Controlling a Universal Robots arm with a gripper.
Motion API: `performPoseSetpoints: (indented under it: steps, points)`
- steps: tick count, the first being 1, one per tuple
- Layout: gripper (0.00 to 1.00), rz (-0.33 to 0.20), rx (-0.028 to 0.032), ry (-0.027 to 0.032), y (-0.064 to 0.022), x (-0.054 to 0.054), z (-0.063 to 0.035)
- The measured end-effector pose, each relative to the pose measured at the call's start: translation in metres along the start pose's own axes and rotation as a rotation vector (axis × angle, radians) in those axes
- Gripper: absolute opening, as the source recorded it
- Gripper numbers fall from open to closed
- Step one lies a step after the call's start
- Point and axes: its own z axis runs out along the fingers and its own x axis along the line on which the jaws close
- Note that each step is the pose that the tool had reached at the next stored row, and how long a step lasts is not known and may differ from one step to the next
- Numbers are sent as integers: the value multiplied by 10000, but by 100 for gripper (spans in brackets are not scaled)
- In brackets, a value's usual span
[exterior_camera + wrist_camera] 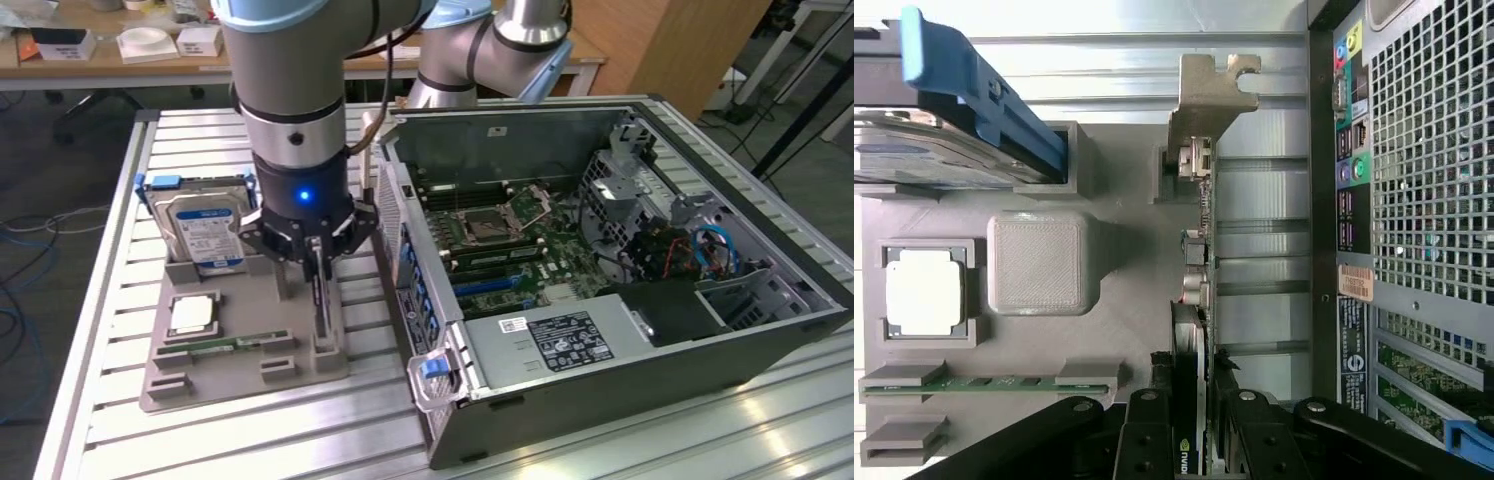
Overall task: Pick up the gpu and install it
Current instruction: 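Pick up the gpu and move the gpu toward the slot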
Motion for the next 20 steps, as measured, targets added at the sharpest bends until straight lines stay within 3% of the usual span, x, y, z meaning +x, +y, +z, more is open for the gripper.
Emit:
performPoseSetpoints:
  steps: [20]
  points:
    - [26, -1, 40, -2, 14, -8, -339]
